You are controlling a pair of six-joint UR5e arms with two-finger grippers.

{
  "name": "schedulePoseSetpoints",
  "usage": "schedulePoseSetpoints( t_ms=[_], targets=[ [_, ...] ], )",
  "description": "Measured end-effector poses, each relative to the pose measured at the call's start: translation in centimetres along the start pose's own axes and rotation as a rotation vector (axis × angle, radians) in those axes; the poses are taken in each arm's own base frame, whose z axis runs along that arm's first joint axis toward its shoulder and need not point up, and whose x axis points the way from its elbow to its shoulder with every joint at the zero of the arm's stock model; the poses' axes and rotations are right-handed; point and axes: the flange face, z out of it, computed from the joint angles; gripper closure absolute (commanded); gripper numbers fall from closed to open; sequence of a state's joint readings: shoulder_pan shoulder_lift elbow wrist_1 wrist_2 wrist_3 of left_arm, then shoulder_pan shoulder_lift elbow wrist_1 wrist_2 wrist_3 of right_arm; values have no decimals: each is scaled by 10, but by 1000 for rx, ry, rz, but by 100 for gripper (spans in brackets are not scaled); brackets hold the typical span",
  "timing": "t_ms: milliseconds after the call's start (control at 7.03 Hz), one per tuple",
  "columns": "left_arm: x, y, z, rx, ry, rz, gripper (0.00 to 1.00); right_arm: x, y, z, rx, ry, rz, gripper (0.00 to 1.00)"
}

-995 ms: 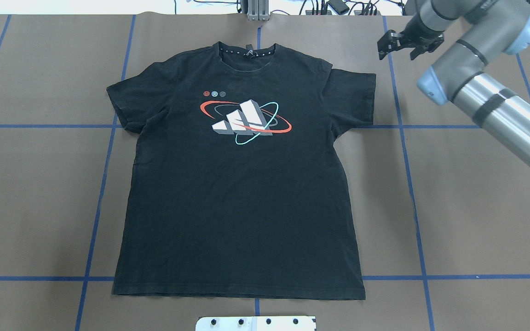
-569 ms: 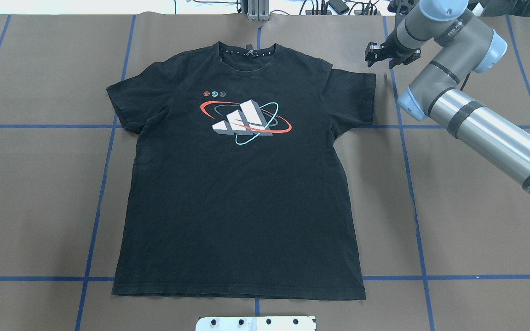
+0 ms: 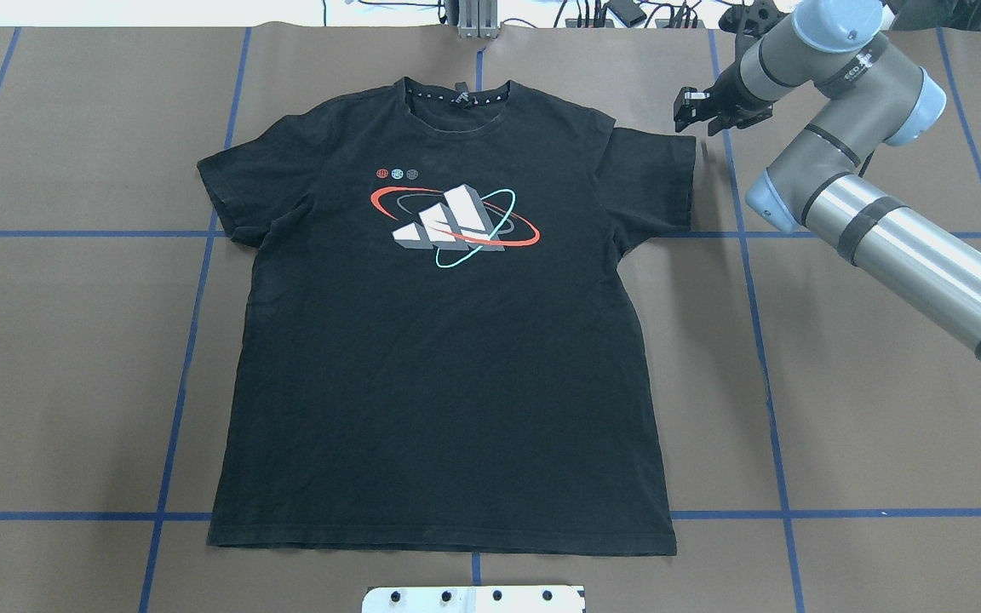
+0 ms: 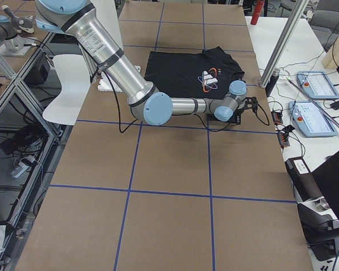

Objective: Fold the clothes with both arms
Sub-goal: 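Move the right gripper toward the shirt's shoulder nearest it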

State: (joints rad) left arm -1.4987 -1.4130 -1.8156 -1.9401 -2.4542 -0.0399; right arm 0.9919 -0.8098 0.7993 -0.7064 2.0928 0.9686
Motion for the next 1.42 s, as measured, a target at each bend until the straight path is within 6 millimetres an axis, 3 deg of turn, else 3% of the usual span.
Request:
schedulePoseSetpoints(
  t_ms=[284,853,1137,1422],
  targets=[
    [1,0,0,1,0,1,0,7,2,6,-6,13,-2,47],
    [1,0,-1,1,-1,1,0,2,2,13,-5,28,-9,52],
    [1,0,-1,1,0,1,0,-1,5,16,-9,28,-11,100],
    [1,0,-1,1,0,1,0,-2,6,17,-12,26,-12,100]
  ],
)
